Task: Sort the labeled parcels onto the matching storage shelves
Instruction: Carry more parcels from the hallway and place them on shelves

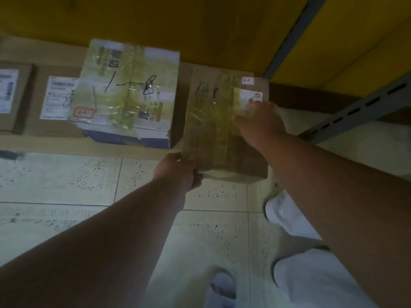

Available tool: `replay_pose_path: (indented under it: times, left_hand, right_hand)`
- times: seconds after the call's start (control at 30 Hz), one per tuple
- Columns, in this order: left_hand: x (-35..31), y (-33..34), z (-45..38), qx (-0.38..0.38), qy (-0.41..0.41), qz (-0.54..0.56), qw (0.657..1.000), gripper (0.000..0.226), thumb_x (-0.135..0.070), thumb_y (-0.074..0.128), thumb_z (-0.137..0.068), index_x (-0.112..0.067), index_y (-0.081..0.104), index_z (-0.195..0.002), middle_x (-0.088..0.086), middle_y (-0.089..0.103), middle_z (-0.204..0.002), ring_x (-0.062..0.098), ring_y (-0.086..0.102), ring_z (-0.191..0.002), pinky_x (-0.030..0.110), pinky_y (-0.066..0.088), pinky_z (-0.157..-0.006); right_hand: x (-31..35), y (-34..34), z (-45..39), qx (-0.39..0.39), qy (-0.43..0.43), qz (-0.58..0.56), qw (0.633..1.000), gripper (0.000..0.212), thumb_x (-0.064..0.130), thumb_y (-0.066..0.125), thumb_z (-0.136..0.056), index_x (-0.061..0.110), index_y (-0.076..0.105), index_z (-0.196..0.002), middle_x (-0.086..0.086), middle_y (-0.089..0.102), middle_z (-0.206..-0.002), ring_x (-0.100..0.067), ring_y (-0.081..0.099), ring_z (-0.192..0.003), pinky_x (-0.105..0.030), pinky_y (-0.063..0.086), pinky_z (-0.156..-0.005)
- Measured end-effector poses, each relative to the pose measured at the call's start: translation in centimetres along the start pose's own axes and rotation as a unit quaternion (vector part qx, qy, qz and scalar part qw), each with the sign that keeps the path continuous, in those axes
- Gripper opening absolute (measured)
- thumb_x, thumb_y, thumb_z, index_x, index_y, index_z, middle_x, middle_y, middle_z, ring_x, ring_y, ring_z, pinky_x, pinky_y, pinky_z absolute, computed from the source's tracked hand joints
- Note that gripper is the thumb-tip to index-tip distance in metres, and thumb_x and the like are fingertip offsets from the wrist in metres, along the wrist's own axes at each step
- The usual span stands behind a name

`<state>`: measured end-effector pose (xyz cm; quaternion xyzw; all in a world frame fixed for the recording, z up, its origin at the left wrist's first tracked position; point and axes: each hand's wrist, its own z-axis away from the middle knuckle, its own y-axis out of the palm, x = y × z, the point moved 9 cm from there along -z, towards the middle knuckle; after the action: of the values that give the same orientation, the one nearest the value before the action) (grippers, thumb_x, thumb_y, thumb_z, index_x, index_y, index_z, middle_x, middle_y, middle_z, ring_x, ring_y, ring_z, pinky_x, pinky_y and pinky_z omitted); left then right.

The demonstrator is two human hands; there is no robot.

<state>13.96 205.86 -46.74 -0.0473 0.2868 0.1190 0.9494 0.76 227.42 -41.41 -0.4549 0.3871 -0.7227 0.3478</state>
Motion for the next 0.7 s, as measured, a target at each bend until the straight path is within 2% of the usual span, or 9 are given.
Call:
replay_pose_path:
  times: [0.1, 0.2, 0.27, 0.33, 0.37, 0.43, 0.53, 0.6, 0.7]
  left_hand:
    - [-0.1, 1.1, -1.2, -0.004, 0.007, 0.01, 1.0, 0.032, -0.014, 0.052, -0.102, -0.019, 0.056, -0.134, 0.015, 0.07, -0.104, 0.025, 0.074, -0.084, 0.038, 0.063, -0.074]
    - [-0.3, 0.6, -2.1, -0.014, 0.023, -0.001, 1.0, 0.036, -0.011, 0.054, -0.101, -0.021, 0.055, -0.136, 0.015, 0.072, -0.1, 0.024, 0.075, -0.086, 0.038, 0.063, -0.079]
    - [-0.3, -0.3, -2.4, -0.027, 0.026, 0.008, 0.999, 0.037, -0.01, 0.056, -0.1, -0.019, 0.056, -0.136, 0.013, 0.073, -0.098, 0.022, 0.075, -0.087, 0.035, 0.062, -0.08]
    - [-0.3, -0.9, -2.5, -0.028, 0.024, 0.028, 0.999, 0.038, -0.008, 0.057, -0.1, -0.016, 0.056, -0.136, 0.013, 0.073, -0.097, 0.019, 0.074, -0.087, 0.031, 0.061, -0.077]
    - [-0.3, -1.0, -2.6, -0.022, 0.024, 0.032, 0.999, 0.039, -0.007, 0.057, -0.099, -0.015, 0.055, -0.137, 0.013, 0.073, -0.098, 0.018, 0.074, -0.087, 0.029, 0.06, -0.076]
    - [-0.3, -1.0, -2.7, -0.014, 0.03, 0.019, 0.999, 0.043, -0.006, 0.059, -0.098, -0.015, 0.054, -0.14, 0.014, 0.072, -0.104, 0.017, 0.074, -0.088, 0.029, 0.06, -0.077]
    - [-0.8, -0.9, -2.7, -0.001, 0.046, -0.018, 0.999, 0.047, -0.005, 0.06, -0.097, -0.02, 0.053, -0.14, 0.009, 0.071, -0.103, 0.017, 0.073, -0.091, 0.035, 0.06, -0.087]
    - [-1.5, -0.6, -2.9, 0.012, 0.066, -0.063, 0.996, 0.048, -0.008, 0.062, -0.095, -0.024, 0.053, -0.139, 0.007, 0.069, -0.102, 0.022, 0.072, -0.094, 0.044, 0.059, -0.091]
    - [-2.2, 0.5, -2.7, 0.065, 0.092, -0.129, 0.985, 0.053, -0.016, 0.066, -0.083, -0.026, 0.052, -0.134, 0.009, 0.07, -0.117, 0.028, 0.071, -0.1, 0.054, 0.057, -0.092]
  right_hand:
    - [-0.6, 2.2, 0.1, 0.068, -0.017, -0.037, 0.997, 0.069, 0.063, 0.065, -0.081, 0.027, 0.052, -0.139, -0.003, 0.048, -0.144, -0.027, 0.05, -0.127, -0.036, 0.043, -0.097]
    - [-1.3, 3.9, 1.5, 0.101, -0.049, -0.044, 0.993, 0.088, 0.08, 0.068, -0.06, 0.031, 0.055, -0.132, 0.002, 0.052, -0.136, -0.023, 0.052, -0.122, -0.048, 0.047, -0.1]
    - [-1.3, 4.8, 2.5, 0.122, -0.091, 0.018, 0.988, 0.106, 0.09, 0.064, -0.049, 0.031, 0.052, -0.136, -0.001, 0.044, -0.143, -0.025, 0.045, -0.13, -0.052, 0.042, -0.105]
    - [-0.9, 5.5, 3.4, 0.135, -0.145, 0.139, 0.97, 0.122, 0.096, 0.058, -0.041, 0.033, 0.041, -0.144, -0.007, 0.03, -0.155, -0.031, 0.029, -0.142, -0.057, 0.032, -0.113]
    - [-0.7, 5.9, 3.8, 0.134, -0.171, 0.196, 0.956, 0.124, 0.095, 0.06, -0.042, 0.034, 0.035, -0.147, -0.009, 0.024, -0.157, -0.034, 0.022, -0.145, -0.059, 0.027, -0.114]
    - [-0.5, 6.4, 3.8, 0.124, -0.203, 0.25, 0.939, 0.117, 0.079, 0.074, -0.051, 0.032, 0.029, -0.148, -0.011, 0.019, -0.158, -0.037, 0.017, -0.146, -0.062, 0.024, -0.114]
    - [-0.1, 6.2, 3.0, 0.11, -0.206, 0.232, 0.944, 0.11, 0.059, 0.084, -0.057, 0.03, 0.032, -0.149, -0.013, 0.019, -0.16, -0.037, 0.018, -0.146, -0.061, 0.025, -0.114]
    - [0.3, 5.8, 2.3, 0.105, -0.212, 0.226, 0.945, 0.11, 0.057, 0.085, -0.058, 0.03, 0.032, -0.15, -0.013, 0.018, -0.161, -0.036, 0.016, -0.148, -0.059, 0.024, -0.116]
    - [0.8, 5.1, 1.5, 0.104, -0.206, 0.229, 0.946, 0.109, 0.052, 0.086, -0.064, 0.028, 0.029, -0.153, -0.013, 0.013, -0.164, -0.033, 0.011, -0.151, -0.054, 0.017, -0.12]
